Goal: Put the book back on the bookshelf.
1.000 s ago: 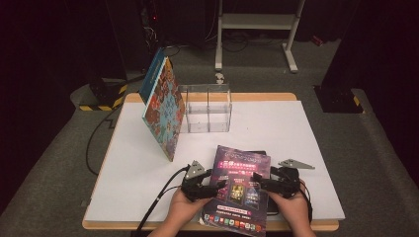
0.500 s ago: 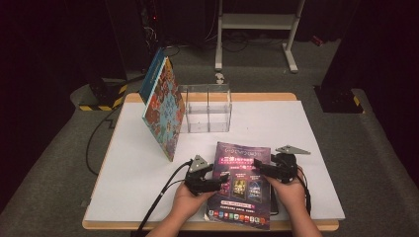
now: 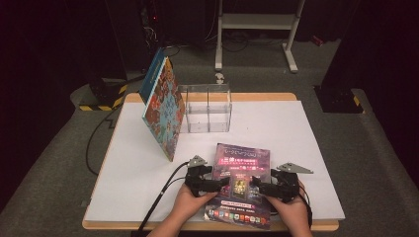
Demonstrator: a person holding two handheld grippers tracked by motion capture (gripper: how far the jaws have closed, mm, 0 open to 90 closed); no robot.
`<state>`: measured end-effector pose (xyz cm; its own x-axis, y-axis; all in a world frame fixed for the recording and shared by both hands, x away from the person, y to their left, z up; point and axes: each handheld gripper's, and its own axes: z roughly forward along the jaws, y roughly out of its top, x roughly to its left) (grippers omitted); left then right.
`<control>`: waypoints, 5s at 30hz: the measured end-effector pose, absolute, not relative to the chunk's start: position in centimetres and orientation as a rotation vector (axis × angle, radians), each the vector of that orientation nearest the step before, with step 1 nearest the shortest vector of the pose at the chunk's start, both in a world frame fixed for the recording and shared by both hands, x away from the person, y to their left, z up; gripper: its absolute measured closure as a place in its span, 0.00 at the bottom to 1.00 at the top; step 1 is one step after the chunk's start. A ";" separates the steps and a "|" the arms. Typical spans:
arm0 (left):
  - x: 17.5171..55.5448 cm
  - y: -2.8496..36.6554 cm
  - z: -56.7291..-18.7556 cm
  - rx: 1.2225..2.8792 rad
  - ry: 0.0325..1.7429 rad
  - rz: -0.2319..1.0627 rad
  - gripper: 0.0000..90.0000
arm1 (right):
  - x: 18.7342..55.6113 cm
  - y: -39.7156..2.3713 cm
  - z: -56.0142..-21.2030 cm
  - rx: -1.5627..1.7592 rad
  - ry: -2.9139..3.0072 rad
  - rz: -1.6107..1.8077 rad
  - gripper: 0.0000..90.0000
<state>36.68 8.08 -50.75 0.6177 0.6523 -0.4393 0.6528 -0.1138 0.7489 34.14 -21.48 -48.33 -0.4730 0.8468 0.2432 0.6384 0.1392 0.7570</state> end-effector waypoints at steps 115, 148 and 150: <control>33.8 19.5 -43.8 1.486 0.890 0.708 0.67 | 34.5 -10.6 -39.7 0.966 1.996 1.618 0.78; 31.8 20.7 -44.8 1.494 0.895 0.676 0.52 | 34.6 -9.2 -38.4 0.811 2.122 1.664 0.69; 31.8 20.8 -44.8 1.493 0.895 0.680 0.52 | 34.6 -8.9 -38.2 0.789 2.146 1.652 0.84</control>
<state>31.76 20.79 -44.77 0.5323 0.8426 -0.0820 0.1469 0.0035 0.9892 34.62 -8.92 -38.19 -0.7964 0.5995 0.0796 0.2303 0.1789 0.9566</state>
